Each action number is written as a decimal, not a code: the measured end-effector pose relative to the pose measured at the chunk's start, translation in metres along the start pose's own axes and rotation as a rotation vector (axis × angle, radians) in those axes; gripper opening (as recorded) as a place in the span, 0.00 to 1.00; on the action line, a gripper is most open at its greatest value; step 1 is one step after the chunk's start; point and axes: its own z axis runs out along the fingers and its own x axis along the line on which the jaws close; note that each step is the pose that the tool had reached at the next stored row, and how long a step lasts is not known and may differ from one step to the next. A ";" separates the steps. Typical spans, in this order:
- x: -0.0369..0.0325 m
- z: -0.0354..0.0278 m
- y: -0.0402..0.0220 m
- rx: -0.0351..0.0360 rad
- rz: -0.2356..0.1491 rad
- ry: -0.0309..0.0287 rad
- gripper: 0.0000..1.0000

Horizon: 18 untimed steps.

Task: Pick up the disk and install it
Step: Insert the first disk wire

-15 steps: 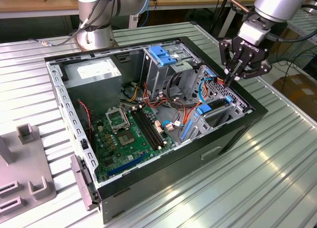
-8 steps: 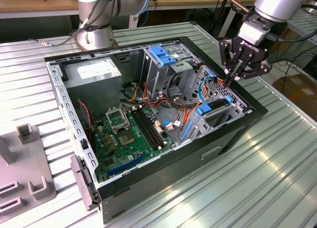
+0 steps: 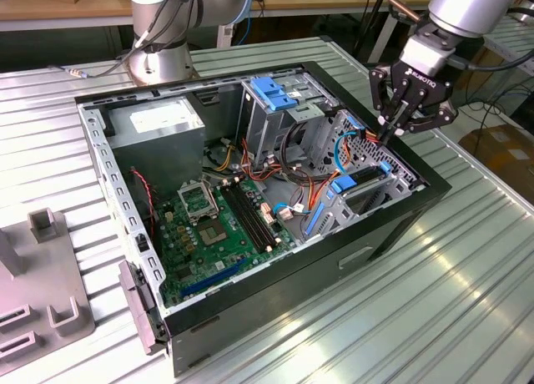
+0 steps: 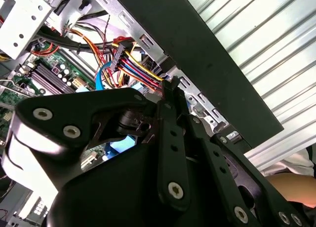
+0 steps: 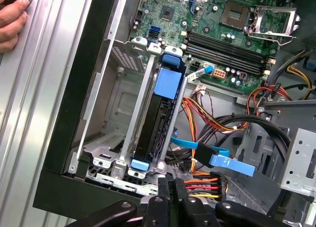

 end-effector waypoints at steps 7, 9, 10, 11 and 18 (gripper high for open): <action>0.0000 0.0003 0.0000 -0.0014 0.076 -0.0006 0.16; 0.0000 0.0004 0.0000 -0.0020 0.112 -0.0009 0.16; 0.0000 0.0004 0.0000 -0.0023 0.131 -0.0010 0.16; -0.0003 0.0007 0.0009 -0.0023 0.132 -0.0015 0.16; -0.0032 0.0011 0.0113 -0.0035 0.195 -0.0014 0.16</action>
